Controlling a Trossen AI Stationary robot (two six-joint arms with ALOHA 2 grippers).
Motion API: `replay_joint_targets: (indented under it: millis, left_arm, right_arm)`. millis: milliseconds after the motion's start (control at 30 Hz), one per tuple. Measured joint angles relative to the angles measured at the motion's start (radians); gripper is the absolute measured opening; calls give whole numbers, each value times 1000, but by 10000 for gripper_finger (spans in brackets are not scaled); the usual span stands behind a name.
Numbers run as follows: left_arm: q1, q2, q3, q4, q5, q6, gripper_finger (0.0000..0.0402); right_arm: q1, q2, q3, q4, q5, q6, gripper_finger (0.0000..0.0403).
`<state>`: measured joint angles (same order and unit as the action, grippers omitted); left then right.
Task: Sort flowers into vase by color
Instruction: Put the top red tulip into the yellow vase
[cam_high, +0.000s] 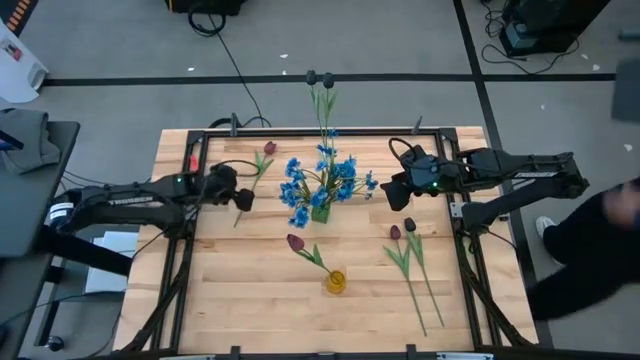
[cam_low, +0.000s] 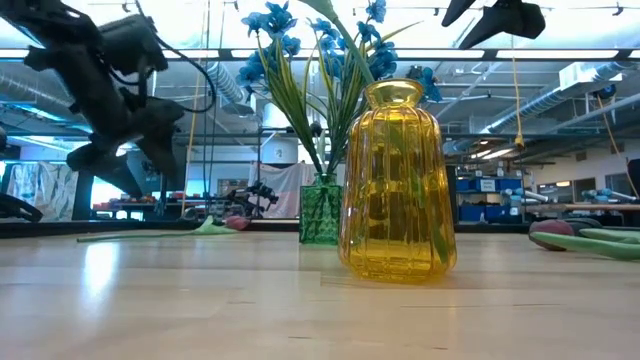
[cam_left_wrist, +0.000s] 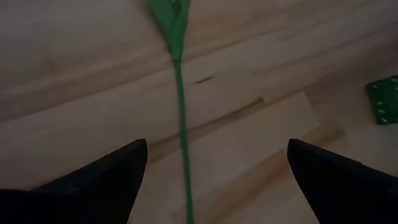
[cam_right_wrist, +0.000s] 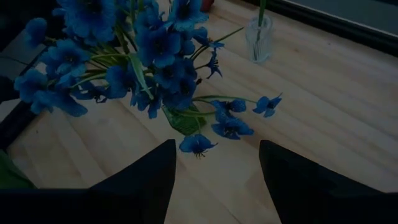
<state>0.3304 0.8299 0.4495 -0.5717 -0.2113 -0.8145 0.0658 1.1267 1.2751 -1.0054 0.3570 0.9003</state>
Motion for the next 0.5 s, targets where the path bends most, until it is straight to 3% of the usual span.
replay_joint_targets:
  millis: [500]
  left_arm:
    - [307,374,205,-4,209,290,393]
  right_arm:
    - [0,0,0,1,17,-2,240]
